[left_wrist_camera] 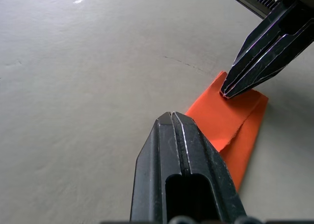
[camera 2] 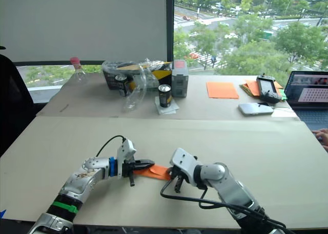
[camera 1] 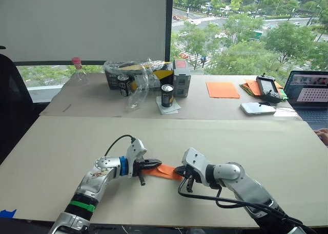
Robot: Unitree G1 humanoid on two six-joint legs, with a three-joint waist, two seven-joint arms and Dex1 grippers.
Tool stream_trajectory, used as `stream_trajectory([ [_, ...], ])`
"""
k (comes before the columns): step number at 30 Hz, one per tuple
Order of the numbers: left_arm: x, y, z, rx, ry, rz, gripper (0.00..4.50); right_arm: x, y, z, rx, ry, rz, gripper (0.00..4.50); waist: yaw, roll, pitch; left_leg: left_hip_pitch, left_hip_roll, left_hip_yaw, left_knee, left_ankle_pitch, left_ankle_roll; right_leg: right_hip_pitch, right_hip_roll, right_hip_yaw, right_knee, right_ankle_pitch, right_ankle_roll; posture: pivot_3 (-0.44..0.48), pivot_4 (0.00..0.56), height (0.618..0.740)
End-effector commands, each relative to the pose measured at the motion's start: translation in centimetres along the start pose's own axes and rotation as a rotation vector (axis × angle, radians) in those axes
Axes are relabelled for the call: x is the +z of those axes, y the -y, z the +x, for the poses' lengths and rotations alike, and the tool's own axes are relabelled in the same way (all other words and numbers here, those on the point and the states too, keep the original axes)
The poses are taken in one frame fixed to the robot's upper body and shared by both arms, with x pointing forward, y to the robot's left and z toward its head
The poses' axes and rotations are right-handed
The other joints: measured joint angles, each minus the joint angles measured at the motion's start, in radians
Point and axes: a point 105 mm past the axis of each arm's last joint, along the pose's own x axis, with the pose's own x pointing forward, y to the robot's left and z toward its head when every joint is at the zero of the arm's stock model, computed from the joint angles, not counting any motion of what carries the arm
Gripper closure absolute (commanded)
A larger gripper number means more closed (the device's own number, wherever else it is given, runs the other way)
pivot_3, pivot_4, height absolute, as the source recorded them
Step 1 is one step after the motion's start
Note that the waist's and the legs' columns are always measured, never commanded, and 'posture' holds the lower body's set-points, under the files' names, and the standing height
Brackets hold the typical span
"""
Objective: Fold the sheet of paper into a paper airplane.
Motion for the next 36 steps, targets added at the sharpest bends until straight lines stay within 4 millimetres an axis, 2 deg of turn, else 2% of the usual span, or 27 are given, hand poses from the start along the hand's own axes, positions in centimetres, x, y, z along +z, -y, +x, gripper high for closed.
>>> stream_trajectory([
  [1, -0.5, 1.5, 1.2, -0.063, -0.018, -0.025, 4.5, -3.5, -1.4, 0.6, 0.036, -0.139, 0.088, 4.48, 0.0, -0.001, 0.001, 0.0, 0.0, 0.0, 0.0, 0.0, 0.0, 0.0, 0.0, 0.0, 0.0, 0.0, 0.0, 0.0, 0.15, 0.715],
  [5, -0.1, 1.7, 1.8, -0.079, -0.027, -0.019, 4.5, -3.5, -1.5, 0.8, 0.032, -0.144, 0.097, 4.48, -0.001, -0.001, 0.001, 0.0, 0.0, 0.0, 0.0, 0.0, 0.0, 0.0, 0.0, 0.0, 0.001, 0.0, 0.0, 0.0, 0.15, 0.715],
  [9, -1.4, 1.9, 2.4, -0.087, -0.113, -0.025, 4.5, -3.5, -1.6, 0.9, 0.021, -0.149, 0.101, 4.48, -0.003, -0.001, 0.001, 0.001, 0.0, 0.0, 0.0, 0.0, 0.0, 0.0, 0.0, 0.0, 0.001, 0.0, 0.0, 0.0, 0.15, 0.715],
  [20, -1.6, 0.7, 3.8, -0.007, -0.174, -0.017, 4.5, -3.5, -1.8, 0.8, 0.008, -0.159, 0.117, 4.48, 0.0, -0.003, 0.0, 0.003, 0.0, -0.001, 0.0, 0.0, 0.0, 0.003, 0.0, 0.0, 0.001, 0.0, 0.0, 0.0, 0.15, 0.715],
  [24, -2.1, 0.5, 3.3, 0.01, -0.233, -0.036, 4.5, -3.6, -1.8, 0.8, 0.009, -0.162, 0.115, 4.48, -0.001, -0.003, 0.0, 0.003, 0.0, -0.001, 0.0, 0.0, 0.0, 0.003, 0.0, 0.0, 0.001, 0.0, 0.0, 0.0, 0.15, 0.715],
  [27, -2.5, -0.5, 1.8, 0.092, -0.248, -0.093, 4.5, -3.6, -1.7, 0.9, 0.011, -0.164, 0.111, 4.48, -0.004, -0.003, 0.0, 0.003, 0.0, -0.001, 0.0, 0.0, 0.0, 0.003, 0.0, 0.0, 0.001, 0.0, 0.0, 0.0, 0.15, 0.715],
  [33, -2.4, -0.8, 0.2, 0.147, -0.217, -0.174, 4.5, -3.6, -1.6, 1.1, 0.016, -0.166, 0.106, 4.48, -0.027, -0.003, 0.0, 0.003, 0.001, -0.002, -0.002, 0.0, 0.0, 0.002, 0.001, 0.0, 0.001, 0.0, 0.0, 0.0, 0.15, 0.715],
  [35, -1.7, -1.0, 0.0, 0.166, -0.162, -0.213, 4.5, -3.6, -1.5, 1.2, 0.021, -0.167, 0.098, 4.48, -0.033, -0.003, 0.0, 0.003, 0.001, -0.003, -0.003, 0.0, 0.0, 0.001, 0.001, 0.0, 0.001, 0.0, 0.0, 0.0, 0.15, 0.715],
  [36, 0.0, -1.2, 0.2, 0.163, -0.045, -0.258, 4.5, -3.5, -1.5, 1.3, 0.026, -0.168, 0.09, 4.48, -0.035, -0.003, 0.001, 0.003, 0.001, -0.003, -0.003, 0.0, 0.0, 0.001, 0.002, 0.0, 0.001, 0.0, 0.0, 0.0, 0.15, 0.715],
])
